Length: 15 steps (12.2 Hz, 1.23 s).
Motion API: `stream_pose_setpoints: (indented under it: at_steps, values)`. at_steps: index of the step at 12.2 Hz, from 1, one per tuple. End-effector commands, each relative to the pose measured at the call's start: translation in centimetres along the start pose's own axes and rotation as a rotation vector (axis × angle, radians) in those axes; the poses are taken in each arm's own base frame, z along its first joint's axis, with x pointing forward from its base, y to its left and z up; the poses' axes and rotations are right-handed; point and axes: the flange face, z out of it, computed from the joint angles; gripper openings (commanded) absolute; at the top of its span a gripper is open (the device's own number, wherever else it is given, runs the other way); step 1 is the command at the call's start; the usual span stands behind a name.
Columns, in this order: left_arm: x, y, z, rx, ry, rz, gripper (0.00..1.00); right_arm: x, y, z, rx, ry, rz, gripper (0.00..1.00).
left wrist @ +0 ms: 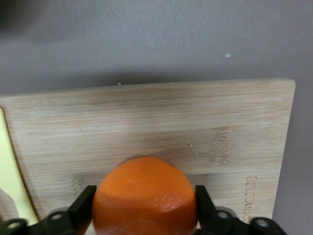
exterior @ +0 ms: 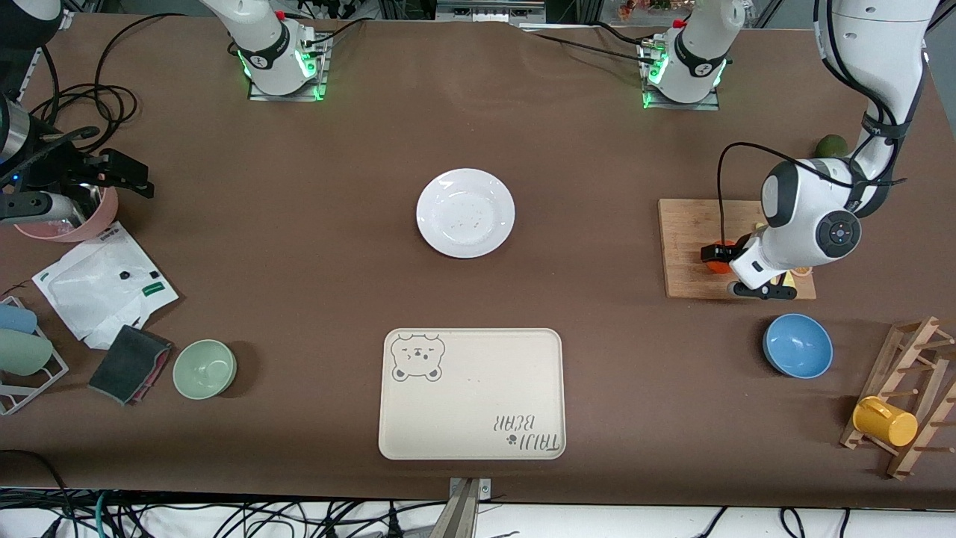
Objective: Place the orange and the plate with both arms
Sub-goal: 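Reach the left gripper down over the orange on the cutting board, then close the left gripper on the orange and lift it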
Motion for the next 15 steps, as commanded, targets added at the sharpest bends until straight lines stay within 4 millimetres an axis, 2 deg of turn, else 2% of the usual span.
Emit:
stream_pose_setpoints:
  at_steps: [1, 2, 3, 4, 6, 7, 10, 12, 15]
  values:
    - [0.2, -0.2, -0.1, 0.013, 0.004, 0.018, 0.56, -0.4, 0.0, -0.4, 0.009, -0.002, 0.008, 1.00]
    - [0.3, 0.1, -0.3, 0.013, 0.005, 0.018, 0.49, -0.4, 0.0, -0.4, 0.009, -0.002, 0.007, 1.00]
    - [0.4, 0.3, -1.0, 0.016, 0.016, 0.020, 0.48, -0.4, 0.0, -0.4, 0.009, -0.002, 0.007, 1.00]
    - [0.9, 0.5, -2.3, 0.017, 0.025, 0.029, 0.49, -0.5, 0.0, -0.5, 0.009, 0.000, 0.008, 1.00]
    - [2.4, 3.1, -6.7, 0.001, -0.018, 0.037, 0.48, -0.4, 0.0, -0.4, 0.009, -0.002, 0.007, 1.00]
    - [2.8, 4.2, -8.0, -0.002, -0.034, 0.027, 0.48, -0.4, 0.0, -0.4, 0.009, -0.002, 0.007, 1.00]
    - [2.8, 9.3, -10.0, -0.012, -0.011, -0.017, 0.50, -0.4, 0.0, -0.5, 0.009, 0.001, 0.007, 1.00]
    - [2.4, 12.6, -10.1, -0.017, -0.018, -0.065, 0.51, -0.5, 0.0, -0.5, 0.009, 0.000, 0.007, 1.00]
    - [1.0, 20.2, -10.6, -0.033, -0.019, -0.161, 0.52, -0.1, 0.4, -0.3, 0.009, 0.011, 0.007, 1.00]
